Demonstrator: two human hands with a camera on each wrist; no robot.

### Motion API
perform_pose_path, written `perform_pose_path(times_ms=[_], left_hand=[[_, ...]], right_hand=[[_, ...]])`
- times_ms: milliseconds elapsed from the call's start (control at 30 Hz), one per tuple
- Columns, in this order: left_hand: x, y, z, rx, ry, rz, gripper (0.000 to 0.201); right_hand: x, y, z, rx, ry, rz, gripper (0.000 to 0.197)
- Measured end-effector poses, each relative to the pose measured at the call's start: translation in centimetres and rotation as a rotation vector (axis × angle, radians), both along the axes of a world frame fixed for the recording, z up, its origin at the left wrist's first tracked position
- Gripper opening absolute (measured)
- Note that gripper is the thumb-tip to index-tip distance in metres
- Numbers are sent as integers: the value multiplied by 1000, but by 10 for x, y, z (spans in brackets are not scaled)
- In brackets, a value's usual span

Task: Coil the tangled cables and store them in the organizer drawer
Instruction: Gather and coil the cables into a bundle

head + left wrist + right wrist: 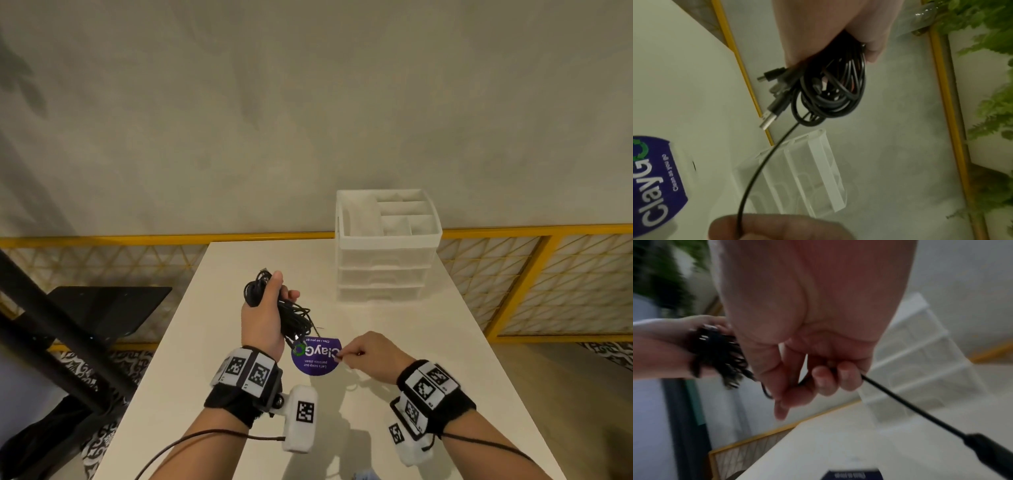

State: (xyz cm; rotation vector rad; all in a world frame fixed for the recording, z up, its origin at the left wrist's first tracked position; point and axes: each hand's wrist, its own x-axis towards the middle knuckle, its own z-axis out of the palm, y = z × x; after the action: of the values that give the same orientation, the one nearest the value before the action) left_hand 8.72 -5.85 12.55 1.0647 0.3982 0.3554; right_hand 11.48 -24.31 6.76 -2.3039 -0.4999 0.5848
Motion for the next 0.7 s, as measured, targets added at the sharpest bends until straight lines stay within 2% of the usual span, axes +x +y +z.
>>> perform_pose_path(times_ms=[33, 100, 167, 300, 467, 567, 700], left_hand=[[0, -1, 0, 42, 12, 9, 27], [0, -3, 1, 137, 29, 21, 24], [-3, -5, 4, 253, 34, 10, 24], [-10, -9, 2, 407, 35, -75, 23], [-13, -14, 0, 432, 57, -197, 20], [-15, -12, 1, 428, 63, -296, 19], [-17, -12, 3, 418, 71, -435, 10]], right_hand=[[-3, 3, 9, -73, -30, 94, 26], [-7, 11, 28, -90, -82, 207, 25], [-12, 17, 47, 55, -95, 195, 21], [-11, 26, 75, 427, -72, 25, 16], [-8, 31, 84, 497, -40, -7, 8], [-2, 24, 84, 524, -44, -56, 10], [0, 18, 90, 580, -9, -9, 11]])
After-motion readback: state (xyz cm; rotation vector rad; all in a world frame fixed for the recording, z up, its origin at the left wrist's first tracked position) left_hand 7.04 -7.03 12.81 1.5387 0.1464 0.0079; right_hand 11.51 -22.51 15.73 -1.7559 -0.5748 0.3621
